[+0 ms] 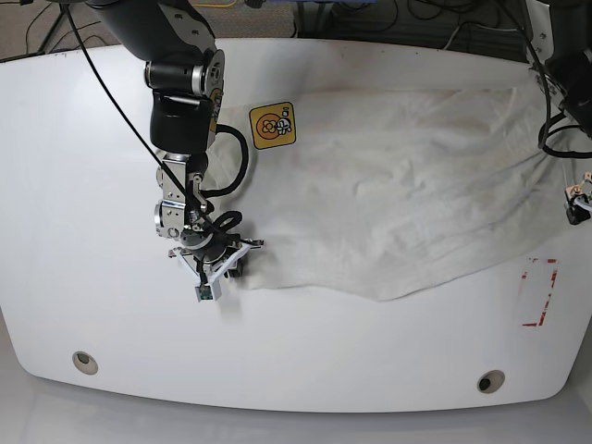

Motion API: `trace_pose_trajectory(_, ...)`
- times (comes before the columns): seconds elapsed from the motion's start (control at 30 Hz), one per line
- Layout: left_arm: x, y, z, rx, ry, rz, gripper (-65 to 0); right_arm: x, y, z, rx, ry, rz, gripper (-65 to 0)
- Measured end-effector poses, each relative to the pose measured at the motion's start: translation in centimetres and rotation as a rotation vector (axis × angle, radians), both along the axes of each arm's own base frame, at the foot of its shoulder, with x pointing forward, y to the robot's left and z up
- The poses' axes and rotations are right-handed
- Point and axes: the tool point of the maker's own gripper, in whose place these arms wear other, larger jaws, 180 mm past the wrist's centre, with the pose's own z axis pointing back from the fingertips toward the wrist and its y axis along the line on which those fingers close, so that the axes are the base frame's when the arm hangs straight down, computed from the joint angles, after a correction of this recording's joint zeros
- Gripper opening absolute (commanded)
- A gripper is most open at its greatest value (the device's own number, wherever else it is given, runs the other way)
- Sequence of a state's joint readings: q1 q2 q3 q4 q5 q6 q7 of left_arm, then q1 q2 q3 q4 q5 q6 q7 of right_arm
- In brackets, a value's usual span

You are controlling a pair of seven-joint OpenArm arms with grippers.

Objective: Layout the t-shirt on the table in an organized manner, then fold the t-shirt properly

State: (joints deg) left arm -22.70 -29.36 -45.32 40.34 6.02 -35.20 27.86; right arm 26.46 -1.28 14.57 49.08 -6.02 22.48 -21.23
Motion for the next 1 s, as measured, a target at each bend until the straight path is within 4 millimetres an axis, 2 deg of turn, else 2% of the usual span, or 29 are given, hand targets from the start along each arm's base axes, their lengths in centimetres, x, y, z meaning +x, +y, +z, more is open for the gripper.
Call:
trace_pose_trajectory(0.17, 0.1, -0.4, -0.4, -0.014, -0.002, -0.001, -19.2, 0.0, 0.0, 0.0, 0.0, 0.0, 0.0, -64.2)
trace_pose_trajectory(0.37, -0.7, -1.7, -2.6, -0.058, 0.032, -0.005, -19.2, 0.0, 0.0, 0.0, 0.0, 0.0, 0.0, -64.2)
trace_pose_trajectory(0.73, -0.4, -2.1, -2.9, -0.083, 0.014, 0.0, -19.2, 0.0, 0.0, 0.0, 0.001, 0.0, 0.0, -64.2)
trace_pose_trajectory(1.0, 1.0, -3.8, -3.1, -0.106, -0.028, -0.007, -19.9, 0.0, 0.0, 0.0, 0.001, 0.0, 0.0, -64.2)
